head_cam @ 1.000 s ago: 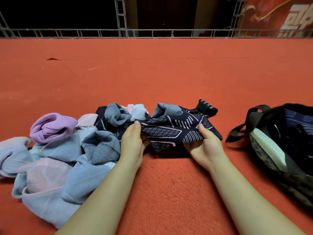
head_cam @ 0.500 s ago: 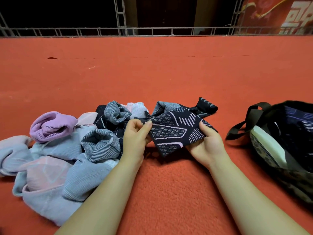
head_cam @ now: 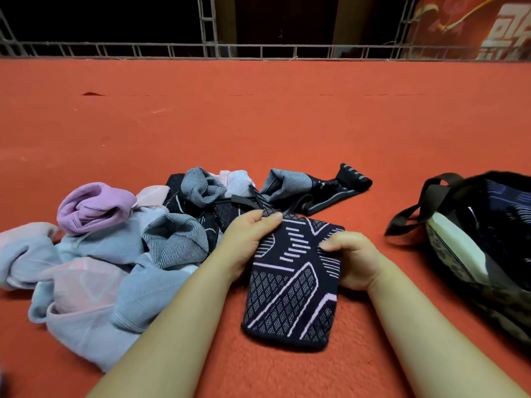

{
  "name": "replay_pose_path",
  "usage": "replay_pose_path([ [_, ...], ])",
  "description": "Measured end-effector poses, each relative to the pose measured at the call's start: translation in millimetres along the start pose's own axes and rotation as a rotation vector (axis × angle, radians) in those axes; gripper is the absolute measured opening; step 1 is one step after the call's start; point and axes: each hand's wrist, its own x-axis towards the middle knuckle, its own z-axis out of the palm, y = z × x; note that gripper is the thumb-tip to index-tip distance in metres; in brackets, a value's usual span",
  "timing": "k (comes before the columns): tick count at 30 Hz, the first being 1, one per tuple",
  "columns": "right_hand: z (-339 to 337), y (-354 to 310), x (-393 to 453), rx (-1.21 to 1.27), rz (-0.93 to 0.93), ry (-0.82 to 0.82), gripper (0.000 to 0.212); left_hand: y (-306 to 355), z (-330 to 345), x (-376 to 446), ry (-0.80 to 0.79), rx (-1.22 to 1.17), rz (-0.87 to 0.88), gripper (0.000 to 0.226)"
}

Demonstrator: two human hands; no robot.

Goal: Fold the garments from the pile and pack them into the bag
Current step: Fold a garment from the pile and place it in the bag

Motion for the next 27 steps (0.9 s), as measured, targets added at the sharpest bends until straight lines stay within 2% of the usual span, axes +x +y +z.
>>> replay_pose_path([
  [4, -1.5, -6.6, 2.5, -0.148, -0.131, 0.215, 0.048, 2.9, -1.2, 1.1, 0.083, -0.002, 0.1, 0.008],
  [8, 1.9, -4.9, 4.3, -0.14, -0.265, 0.456, 0.035, -0.8, -3.6, 2.1, 0.155, 0.071, 0.154, 0.032],
  [12, 13.3, -17.9, 9.5, -0.139, -0.296, 0.597, 0.011, 11.1, 2.8, 8.8, 0.126, 0.076, 0.257, 0.047],
  [16, 21.9, -76.9, 17.7, -0.237, -0.437, 0.686, 0.017, 63.2, 9.3, 21.8, 0.142, 0.167, 0.488, 0.041],
  [18, 24.0, -96.5, 19.5, -0.28, -0.487, 0.718, 0.019, 80.4, 7.8, 21.3, 0.11, 0.251, 0.548, 0.039],
  [20, 23.1, -95.0, 17.1, -0.381, -0.429, 0.737, 0.023, 82.0, 3.0, 11.6, 0.05, 0.381, 0.491, 0.039],
  [23, 17.1, -60.8, 1.7, -0.538, -0.177, 0.709, 0.029, 51.4, -5.7, -11.5, -0.018, 0.603, 0.338, 0.04],
  [25, 10.4, -28.3, -10.9, -0.651, -0.051, 0.701, 0.023, 25.3, -9.8, -28.2, -0.059, 0.579, 0.229, 0.043],
  [27, 5.0, -2.0, -22.1, -0.707, -0.002, 0.759, 0.016, 2.6, -12.2, -41.5, -0.115, 0.568, 0.153, 0.048],
])
